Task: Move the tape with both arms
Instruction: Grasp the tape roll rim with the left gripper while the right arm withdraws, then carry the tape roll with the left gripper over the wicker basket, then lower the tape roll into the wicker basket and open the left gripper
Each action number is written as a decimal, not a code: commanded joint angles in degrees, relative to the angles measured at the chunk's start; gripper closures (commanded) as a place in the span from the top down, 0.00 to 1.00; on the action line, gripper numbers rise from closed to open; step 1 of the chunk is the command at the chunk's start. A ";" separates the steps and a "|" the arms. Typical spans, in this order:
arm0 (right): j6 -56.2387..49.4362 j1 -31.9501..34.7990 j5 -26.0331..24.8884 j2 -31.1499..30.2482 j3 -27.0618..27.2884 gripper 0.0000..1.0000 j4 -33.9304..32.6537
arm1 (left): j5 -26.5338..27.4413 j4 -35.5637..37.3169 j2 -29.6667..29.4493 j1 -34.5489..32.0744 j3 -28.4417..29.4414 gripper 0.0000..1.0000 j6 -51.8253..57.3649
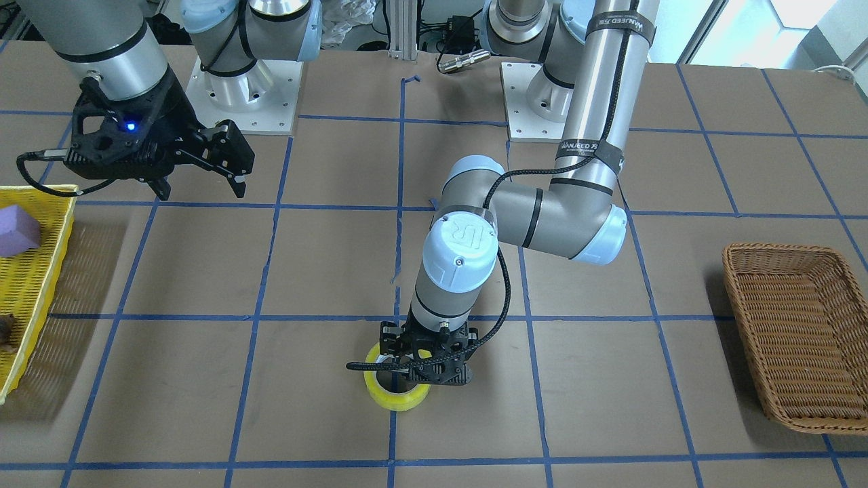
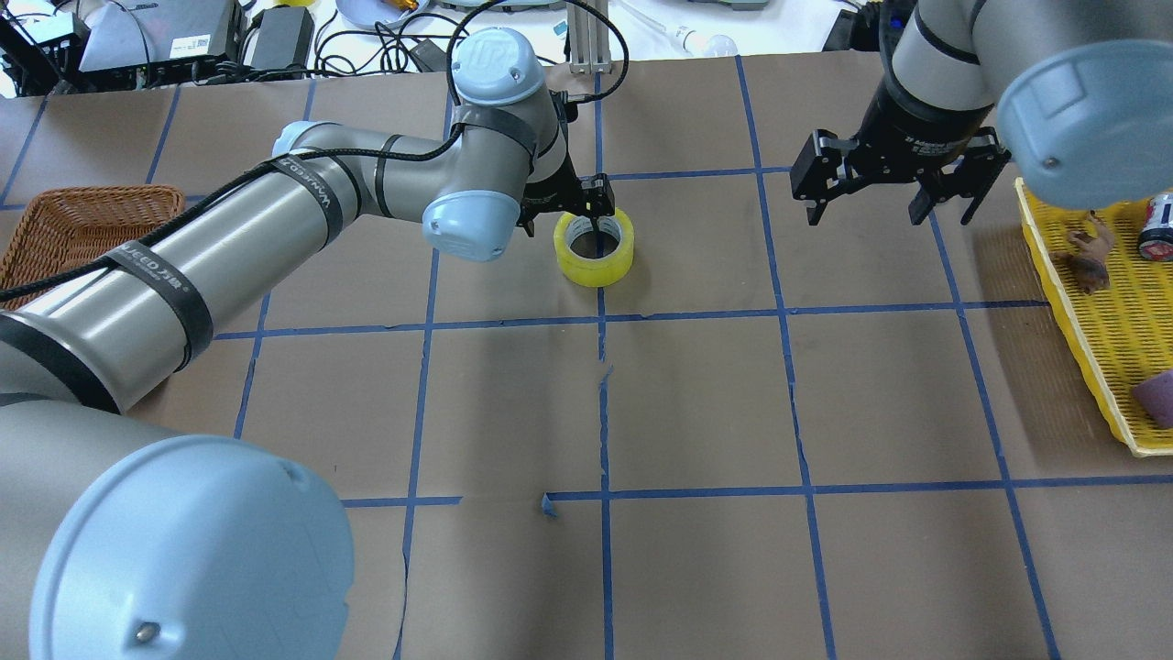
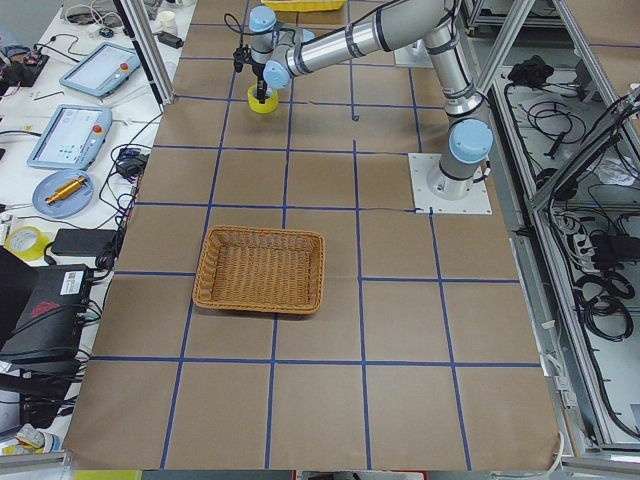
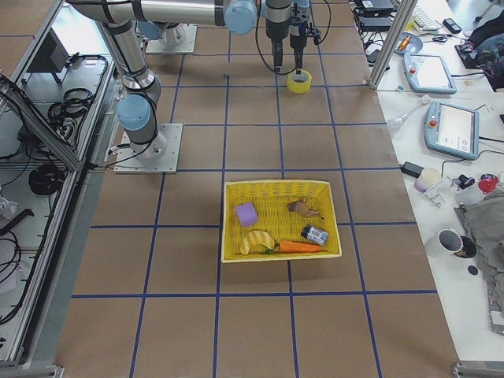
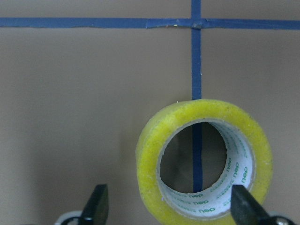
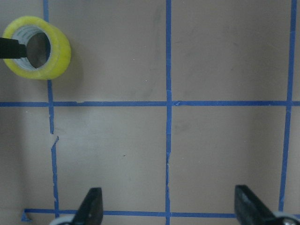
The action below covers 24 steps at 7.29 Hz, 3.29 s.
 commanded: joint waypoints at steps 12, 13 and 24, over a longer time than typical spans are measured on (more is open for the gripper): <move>-1.30 0.30 -3.69 0.08 -0.47 1.00 4.46 | 2.99 -27.30 14.37 24.87 6.63 0.00 30.83; -1.30 0.39 -3.69 0.08 -0.47 1.00 4.46 | 3.08 -28.45 15.60 28.75 6.72 0.00 37.36; -3.32 0.48 -3.69 0.26 -0.47 1.00 3.93 | 2.73 -14.05 1.83 57.89 6.36 0.00 75.05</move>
